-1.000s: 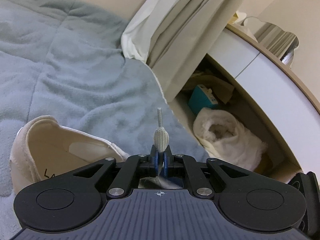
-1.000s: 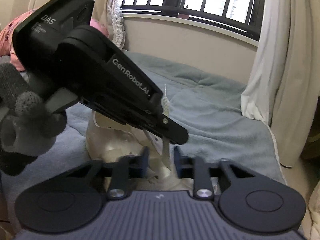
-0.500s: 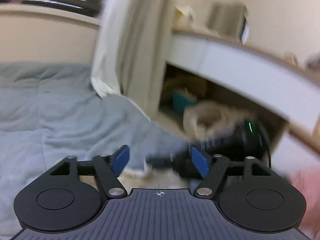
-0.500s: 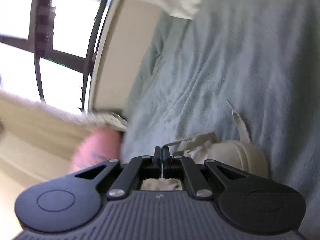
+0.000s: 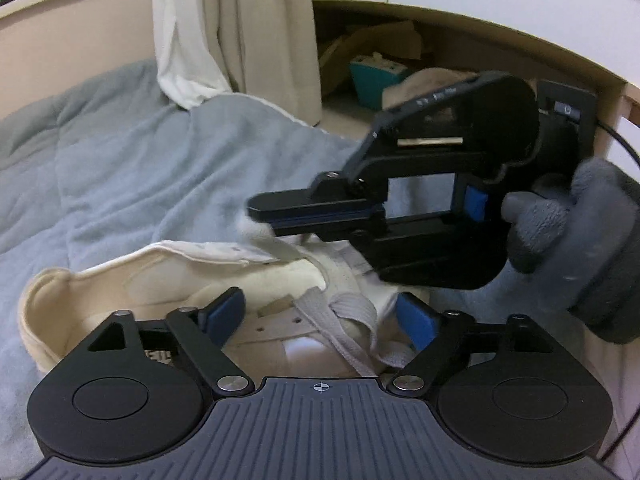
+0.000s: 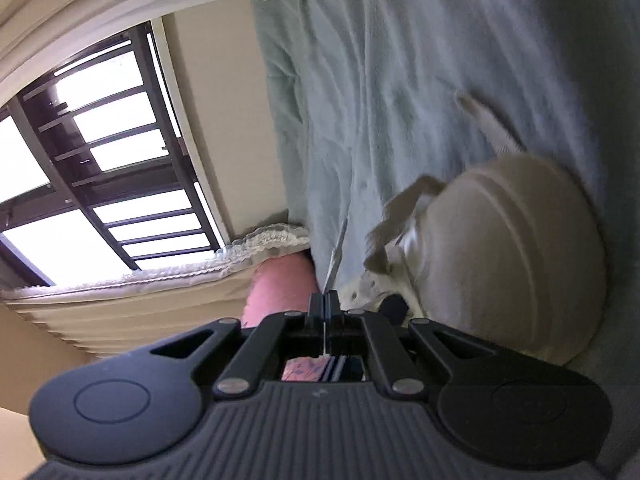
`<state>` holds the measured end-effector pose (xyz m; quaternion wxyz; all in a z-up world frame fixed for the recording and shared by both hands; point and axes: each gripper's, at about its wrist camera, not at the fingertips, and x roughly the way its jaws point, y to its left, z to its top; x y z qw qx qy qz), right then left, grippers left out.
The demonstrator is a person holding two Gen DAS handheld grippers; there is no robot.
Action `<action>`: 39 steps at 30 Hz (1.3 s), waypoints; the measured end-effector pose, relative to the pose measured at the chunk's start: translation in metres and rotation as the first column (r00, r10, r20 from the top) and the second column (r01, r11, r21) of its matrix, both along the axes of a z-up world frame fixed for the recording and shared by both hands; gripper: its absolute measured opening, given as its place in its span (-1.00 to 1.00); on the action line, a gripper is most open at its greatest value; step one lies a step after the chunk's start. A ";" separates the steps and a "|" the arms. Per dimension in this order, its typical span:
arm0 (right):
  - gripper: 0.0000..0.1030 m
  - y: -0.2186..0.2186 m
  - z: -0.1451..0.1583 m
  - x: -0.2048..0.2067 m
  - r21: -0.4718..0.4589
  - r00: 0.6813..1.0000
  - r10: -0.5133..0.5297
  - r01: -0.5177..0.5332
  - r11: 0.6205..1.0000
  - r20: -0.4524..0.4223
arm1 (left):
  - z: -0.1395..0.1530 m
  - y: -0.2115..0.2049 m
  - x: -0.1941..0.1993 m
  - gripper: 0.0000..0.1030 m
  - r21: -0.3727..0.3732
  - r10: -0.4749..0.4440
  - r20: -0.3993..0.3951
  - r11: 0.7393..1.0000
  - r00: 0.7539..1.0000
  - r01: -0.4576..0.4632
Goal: Lace up shoes with both hands
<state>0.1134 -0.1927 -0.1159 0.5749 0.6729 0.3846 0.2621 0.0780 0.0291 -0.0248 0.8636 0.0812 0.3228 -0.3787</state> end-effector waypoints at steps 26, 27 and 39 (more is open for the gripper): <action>-0.09 0.020 0.133 -0.045 -0.895 0.781 0.488 0.197 0.400 0.390 | 0.001 0.004 0.009 0.59 -0.071 0.014 -0.056 0.997 0.998 -0.018; -0.09 0.030 0.133 -0.048 -0.912 0.761 0.529 0.202 0.357 0.376 | 0.002 0.003 0.007 0.60 -0.062 0.006 -0.044 0.998 0.999 -0.008; -0.10 0.103 0.127 -0.054 -0.977 0.613 0.775 0.209 0.029 0.154 | -0.007 -0.014 -0.005 0.81 0.047 -0.059 0.032 0.997 0.998 0.057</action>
